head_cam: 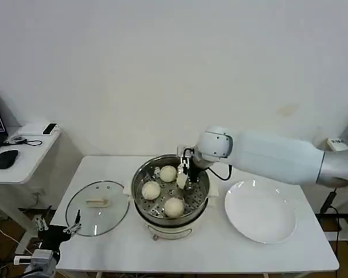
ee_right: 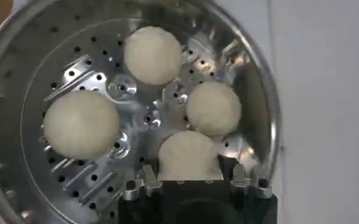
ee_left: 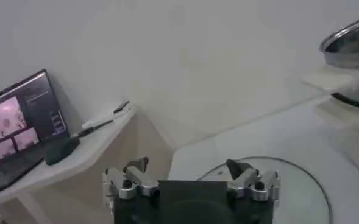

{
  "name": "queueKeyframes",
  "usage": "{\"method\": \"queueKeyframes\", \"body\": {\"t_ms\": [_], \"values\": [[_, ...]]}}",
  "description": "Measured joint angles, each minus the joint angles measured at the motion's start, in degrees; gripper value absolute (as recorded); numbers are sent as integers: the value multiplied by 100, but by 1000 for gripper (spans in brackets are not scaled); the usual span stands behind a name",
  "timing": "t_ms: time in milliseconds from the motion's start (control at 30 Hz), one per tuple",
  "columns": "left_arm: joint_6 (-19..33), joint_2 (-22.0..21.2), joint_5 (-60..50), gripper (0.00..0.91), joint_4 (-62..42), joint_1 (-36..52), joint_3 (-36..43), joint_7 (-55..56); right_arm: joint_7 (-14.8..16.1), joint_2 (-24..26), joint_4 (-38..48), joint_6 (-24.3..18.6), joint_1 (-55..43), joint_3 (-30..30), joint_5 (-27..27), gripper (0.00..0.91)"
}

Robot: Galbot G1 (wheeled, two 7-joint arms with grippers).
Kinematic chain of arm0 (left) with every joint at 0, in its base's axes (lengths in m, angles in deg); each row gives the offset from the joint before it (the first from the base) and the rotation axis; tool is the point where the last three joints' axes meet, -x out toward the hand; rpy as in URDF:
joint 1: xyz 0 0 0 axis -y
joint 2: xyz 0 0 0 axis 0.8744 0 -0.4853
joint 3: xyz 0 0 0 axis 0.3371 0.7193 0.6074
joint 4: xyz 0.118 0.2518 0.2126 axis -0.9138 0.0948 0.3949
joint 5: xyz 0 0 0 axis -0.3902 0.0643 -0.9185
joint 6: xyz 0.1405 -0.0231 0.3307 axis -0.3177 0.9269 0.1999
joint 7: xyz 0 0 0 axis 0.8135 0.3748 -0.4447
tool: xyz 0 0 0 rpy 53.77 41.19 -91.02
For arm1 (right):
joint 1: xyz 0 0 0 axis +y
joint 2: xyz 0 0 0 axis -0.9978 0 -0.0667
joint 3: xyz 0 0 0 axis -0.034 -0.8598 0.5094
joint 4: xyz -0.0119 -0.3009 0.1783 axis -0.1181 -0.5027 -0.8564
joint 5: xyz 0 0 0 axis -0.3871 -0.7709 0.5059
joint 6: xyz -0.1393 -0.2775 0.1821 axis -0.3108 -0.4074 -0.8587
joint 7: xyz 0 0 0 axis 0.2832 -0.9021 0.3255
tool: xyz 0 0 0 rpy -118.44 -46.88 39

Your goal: Take steamed baozi put them in steamer then cover it.

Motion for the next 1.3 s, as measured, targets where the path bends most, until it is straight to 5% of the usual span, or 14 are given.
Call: {"method": "queueKeyframes", "body": {"t_ms": [233,267,800,967,1300], "values": [[0,-12,-4,907,-7,14,26,1,-28,21,-49,46,27,-29,30,695],[0,-13,-4,907,-6,11,26,1,-43,25,-62,53,38,-30,44,907],[5,-34,-3,907,33,-18,19,5,-331,313,-431,70,23,124,32,907],[12,-34,-4,907,33,-5,55,7,-845,575,-726,16,160,378,33,907],[71,-104,-85,907,23,-14,96,55,-2648,1354,-1447,-708,1381,1719,-308,907]]}}
